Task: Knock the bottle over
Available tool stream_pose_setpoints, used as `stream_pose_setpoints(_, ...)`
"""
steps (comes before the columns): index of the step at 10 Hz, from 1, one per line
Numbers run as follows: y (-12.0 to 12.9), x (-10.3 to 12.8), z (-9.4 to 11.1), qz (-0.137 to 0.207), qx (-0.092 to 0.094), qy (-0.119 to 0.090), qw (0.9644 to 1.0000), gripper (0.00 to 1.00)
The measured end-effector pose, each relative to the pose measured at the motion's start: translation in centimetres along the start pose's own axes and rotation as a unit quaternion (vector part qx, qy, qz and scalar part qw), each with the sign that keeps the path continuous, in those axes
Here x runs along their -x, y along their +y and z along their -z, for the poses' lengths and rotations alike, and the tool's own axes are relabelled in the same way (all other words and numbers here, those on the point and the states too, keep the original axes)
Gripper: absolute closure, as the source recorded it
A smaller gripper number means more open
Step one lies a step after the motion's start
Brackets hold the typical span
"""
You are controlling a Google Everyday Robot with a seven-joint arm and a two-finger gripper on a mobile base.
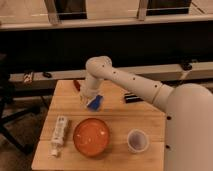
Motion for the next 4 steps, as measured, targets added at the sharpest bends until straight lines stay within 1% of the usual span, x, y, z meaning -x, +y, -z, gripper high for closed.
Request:
stream_pose_setpoints(1,0.2,0.0,0.1,0.000,0.000,0.000,1.0000,0.99)
stream_pose_setpoints(3,1.5,-0.4,1.0,-0.004,-0.001,0.001,1.0000,0.99)
stream_pose_setpoints(4,1.5,-0.3,1.0,-0.002,0.000,0.000,1.0000,0.99)
